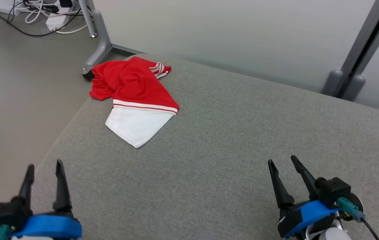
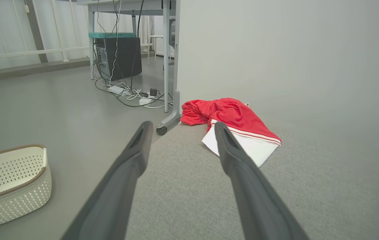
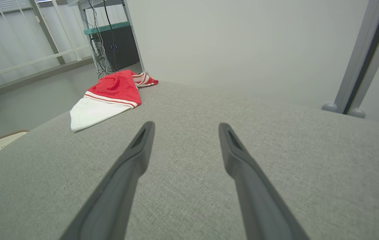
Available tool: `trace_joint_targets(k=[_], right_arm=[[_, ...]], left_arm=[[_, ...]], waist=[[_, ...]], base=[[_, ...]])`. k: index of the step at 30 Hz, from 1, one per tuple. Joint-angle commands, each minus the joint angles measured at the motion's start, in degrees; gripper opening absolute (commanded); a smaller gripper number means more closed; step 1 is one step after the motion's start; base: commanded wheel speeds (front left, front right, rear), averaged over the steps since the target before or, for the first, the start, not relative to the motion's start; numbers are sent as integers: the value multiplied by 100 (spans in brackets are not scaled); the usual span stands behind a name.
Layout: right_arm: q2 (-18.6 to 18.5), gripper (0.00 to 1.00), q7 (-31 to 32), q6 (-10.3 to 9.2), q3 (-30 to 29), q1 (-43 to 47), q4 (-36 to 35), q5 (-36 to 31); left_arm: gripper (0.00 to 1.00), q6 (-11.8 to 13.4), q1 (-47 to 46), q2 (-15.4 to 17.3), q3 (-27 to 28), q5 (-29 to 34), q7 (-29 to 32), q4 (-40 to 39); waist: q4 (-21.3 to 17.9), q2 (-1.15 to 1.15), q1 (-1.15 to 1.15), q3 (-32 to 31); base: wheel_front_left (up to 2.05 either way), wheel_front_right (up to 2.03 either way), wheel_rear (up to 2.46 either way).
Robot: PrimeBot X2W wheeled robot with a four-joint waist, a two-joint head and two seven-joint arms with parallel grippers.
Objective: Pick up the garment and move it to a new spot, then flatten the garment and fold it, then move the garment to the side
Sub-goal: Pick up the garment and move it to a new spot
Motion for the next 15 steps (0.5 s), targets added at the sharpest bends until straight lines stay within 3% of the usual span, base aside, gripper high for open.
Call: trace_joint_targets(k=[1,9,15], right_arm=[[-11,100,44,1,-31,-115,-82,-77],[-11,100,375,1,-92,-422,-615,-487],[-11,100,685,1,-35,-625,-1120,-770]], left_arm=[[100,-36,-285,202,99,56,73,-121],[100,-376,-1963,1229,478,59,837,-323],[100,-992,-3293,1474,309,-284,1518,566]], waist=[[-40,0,0,61],[-364,0,0,565],[-714,0,0,1076]], base=[[0,0,0],[0,0,0],[0,0,0]])
